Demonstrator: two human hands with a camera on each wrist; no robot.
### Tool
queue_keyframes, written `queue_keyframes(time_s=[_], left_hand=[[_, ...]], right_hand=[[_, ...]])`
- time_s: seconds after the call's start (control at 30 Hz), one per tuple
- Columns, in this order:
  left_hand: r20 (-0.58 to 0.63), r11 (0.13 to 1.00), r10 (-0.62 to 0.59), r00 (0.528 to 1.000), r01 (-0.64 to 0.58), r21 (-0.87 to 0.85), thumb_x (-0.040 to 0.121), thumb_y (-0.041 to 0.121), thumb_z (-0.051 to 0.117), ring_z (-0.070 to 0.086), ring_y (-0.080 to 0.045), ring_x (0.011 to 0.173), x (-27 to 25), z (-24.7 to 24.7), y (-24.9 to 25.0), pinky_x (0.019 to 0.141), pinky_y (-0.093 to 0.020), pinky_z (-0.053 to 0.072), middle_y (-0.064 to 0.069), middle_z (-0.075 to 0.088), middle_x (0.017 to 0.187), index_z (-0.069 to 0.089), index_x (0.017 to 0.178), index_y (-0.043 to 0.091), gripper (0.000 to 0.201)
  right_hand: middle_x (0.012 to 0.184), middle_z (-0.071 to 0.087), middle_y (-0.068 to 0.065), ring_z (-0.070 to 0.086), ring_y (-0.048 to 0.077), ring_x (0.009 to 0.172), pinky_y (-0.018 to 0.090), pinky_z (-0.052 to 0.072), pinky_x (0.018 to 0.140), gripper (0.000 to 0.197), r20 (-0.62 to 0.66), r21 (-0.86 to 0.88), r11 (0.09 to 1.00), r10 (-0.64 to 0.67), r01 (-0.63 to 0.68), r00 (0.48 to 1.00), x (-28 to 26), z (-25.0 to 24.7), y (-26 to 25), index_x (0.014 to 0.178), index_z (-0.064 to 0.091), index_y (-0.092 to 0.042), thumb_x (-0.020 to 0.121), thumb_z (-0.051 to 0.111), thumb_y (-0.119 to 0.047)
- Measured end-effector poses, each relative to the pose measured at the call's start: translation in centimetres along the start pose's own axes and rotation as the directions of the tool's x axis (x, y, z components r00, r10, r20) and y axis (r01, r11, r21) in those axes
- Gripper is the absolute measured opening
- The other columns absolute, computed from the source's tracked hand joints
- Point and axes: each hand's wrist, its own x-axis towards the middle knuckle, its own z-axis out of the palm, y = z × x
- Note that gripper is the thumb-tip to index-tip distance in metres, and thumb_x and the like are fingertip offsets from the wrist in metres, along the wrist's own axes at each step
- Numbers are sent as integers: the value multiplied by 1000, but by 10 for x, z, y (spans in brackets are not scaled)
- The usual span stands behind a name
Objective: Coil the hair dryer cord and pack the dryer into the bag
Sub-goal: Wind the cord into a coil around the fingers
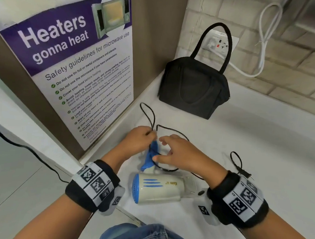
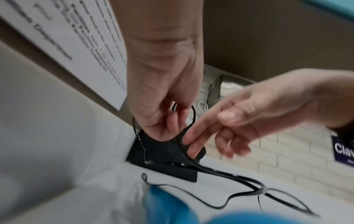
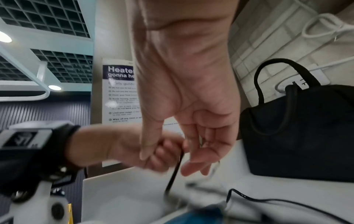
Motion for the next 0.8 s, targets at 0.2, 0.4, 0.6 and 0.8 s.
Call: queue_keyframes(time_s=[0.2, 0.4, 0.6, 0.8], left_hand=[[147, 867, 95, 985, -9, -498, 100, 21, 40, 46, -10, 54, 2, -4, 31, 58, -25, 40, 6, 49, 55, 59, 84, 14, 25], [129, 993, -84, 988, 93, -70, 96, 11, 39, 59, -13, 67, 16, -12, 16, 63, -25, 46, -2, 65, 77, 58, 91, 14, 21], [67, 844, -210, 975, 147, 515, 93, 34, 47, 56, -30, 110, 45, 11, -8, 92, -39, 47, -16, 54, 125, 48, 121, 3, 42], [120, 805, -210, 970, 102, 585, 84, 31, 60, 50, -34, 114, 68, 36, -15, 95, -39, 44, -19, 47, 126, 46, 120, 1, 49]], right_hand=[[93, 72, -3, 59, 15, 82, 31, 48, 78, 22, -106, 171, 985, -1, 19, 994, 10, -4, 8, 90, 61, -9, 91, 54, -30], [56, 63, -22, 47, -3, 50, 13, 34, 47, 24, -321, 226, 974, 61, 14, 945, -3, -35, 34, 78, 63, -14, 94, 49, -26], [79, 71, -11, 54, 22, 65, 31, 43, 60, 24, -447, 363, 932, 186, -12, 875, -22, -56, 45, 82, 59, -12, 96, 46, -26], [80, 72, -12, 49, 4, 51, 26, 42, 56, 22, -388, 362, 928, 242, -95, 889, -31, -49, 51, 90, 63, -12, 96, 46, -25]])
